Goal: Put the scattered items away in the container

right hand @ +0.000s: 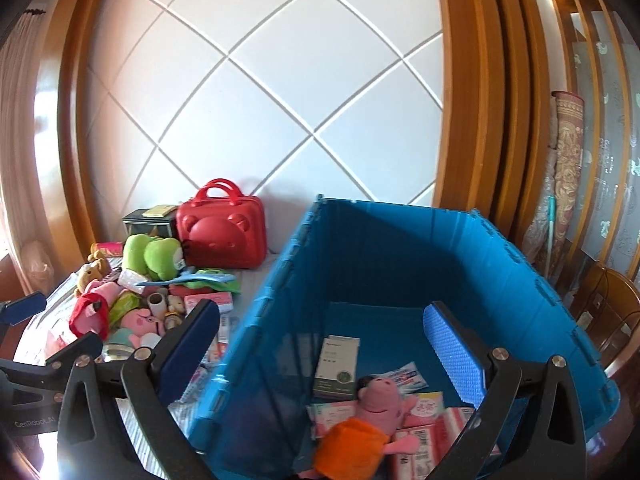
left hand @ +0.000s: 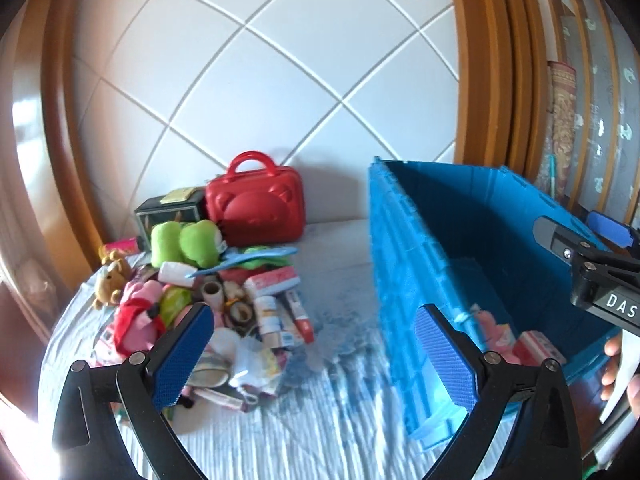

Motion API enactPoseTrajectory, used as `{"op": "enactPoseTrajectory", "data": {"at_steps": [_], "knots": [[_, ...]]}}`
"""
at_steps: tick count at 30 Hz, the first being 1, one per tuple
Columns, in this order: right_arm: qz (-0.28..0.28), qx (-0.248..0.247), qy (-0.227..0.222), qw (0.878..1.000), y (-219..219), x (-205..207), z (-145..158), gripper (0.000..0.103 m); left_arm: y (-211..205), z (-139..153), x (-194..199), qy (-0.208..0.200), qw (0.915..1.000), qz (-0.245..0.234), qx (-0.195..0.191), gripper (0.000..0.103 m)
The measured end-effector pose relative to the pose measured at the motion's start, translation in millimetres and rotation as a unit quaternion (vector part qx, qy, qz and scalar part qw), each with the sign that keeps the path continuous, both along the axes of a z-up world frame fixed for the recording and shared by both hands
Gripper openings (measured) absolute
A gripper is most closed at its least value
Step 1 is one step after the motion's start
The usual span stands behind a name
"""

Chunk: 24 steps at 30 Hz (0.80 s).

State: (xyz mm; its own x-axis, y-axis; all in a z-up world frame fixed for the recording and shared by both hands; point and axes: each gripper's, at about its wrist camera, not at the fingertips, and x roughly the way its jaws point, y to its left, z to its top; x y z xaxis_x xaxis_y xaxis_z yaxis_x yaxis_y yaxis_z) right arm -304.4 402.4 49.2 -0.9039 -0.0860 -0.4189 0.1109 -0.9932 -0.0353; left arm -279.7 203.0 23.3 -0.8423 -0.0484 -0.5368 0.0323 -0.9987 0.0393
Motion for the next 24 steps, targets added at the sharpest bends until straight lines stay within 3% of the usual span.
{"op": "enactPoseTrajectory", "data": {"at_steps": [5,8,17,24], "knots": [[0.040,-0.006,-0.011,0.999,-87,6,-15,0.103,-96,-27,15,-0.028,0.9984,0.050,0.002,0.102],[0.056,-0.010,-0.030,0.998,-135,7,-35,0.103,-137,-59,20,-0.061,0.9961,0.063,0.000,0.102],[0.083,-0.009,-0.170,0.982,-221,-10,-147,0.103,-258,-156,34,-0.157,0.9822,0.103,-0.005,0.102],[0.112,0.010,-0.250,0.962,-248,-26,-223,0.103,-278,-222,24,-0.217,0.9694,0.108,0.038,0.102]]}}
